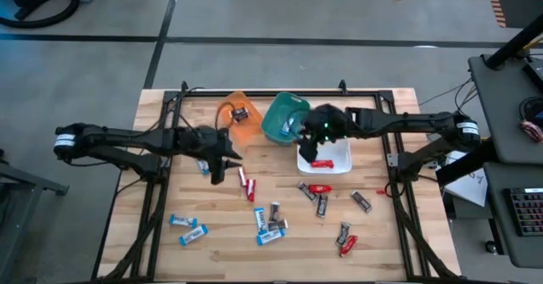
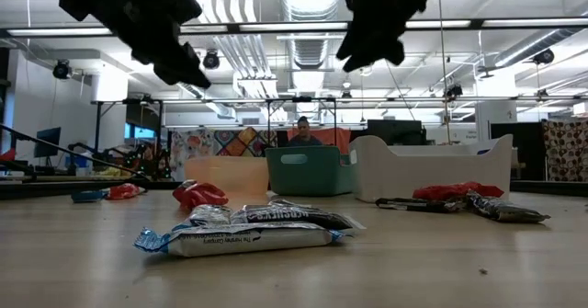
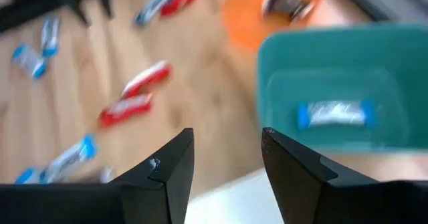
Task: Sort candy
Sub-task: Put the red chocolate bar into the white bin
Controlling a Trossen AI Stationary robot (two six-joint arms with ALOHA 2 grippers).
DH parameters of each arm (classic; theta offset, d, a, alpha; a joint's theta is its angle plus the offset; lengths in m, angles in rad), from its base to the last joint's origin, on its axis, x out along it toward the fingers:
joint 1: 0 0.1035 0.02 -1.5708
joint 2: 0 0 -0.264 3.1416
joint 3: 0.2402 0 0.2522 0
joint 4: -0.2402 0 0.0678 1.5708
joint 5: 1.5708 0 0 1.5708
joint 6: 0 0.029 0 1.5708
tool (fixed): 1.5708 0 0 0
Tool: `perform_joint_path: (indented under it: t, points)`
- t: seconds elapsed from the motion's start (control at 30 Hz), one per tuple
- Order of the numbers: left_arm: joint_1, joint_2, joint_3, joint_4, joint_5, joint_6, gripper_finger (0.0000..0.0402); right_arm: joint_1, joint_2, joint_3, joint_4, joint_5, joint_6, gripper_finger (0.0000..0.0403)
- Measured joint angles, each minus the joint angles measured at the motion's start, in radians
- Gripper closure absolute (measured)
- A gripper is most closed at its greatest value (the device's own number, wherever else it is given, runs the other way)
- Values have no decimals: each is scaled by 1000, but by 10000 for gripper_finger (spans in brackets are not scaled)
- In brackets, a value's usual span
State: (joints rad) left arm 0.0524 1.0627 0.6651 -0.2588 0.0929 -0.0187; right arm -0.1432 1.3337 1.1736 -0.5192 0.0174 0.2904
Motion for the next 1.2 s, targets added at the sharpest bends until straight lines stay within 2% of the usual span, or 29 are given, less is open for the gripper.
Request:
perform_joint_path:
  t: [0.1, 0.23, 0.4, 0.53, 0.63, 0.83, 1.2]
  points:
    - [-40, 43, 0, 2, 0, 12, 310, 63, 11, 60, -148, 0, 15, 245]
    - [-67, 98, 0, -27, -1, 5, 297, 133, 15, 86, -229, 0, 27, 247]
    - [-72, 162, 0, -76, -22, 19, 246, 174, 14, 95, -299, -14, 85, 230]
    - [-81, 214, 1, -137, -60, 108, 200, 176, 14, 84, -324, -65, 104, 206]
    - [-85, 245, 2, -128, -60, 163, 184, 176, 14, 71, -323, -71, 106, 189]
    - [-85, 292, 2, -97, -161, 264, 186, 176, 14, 52, -323, -72, 105, 169]
    - [-85, 415, 2, -18, -164, 376, 201, 176, 15, 48, -321, -71, 103, 167]
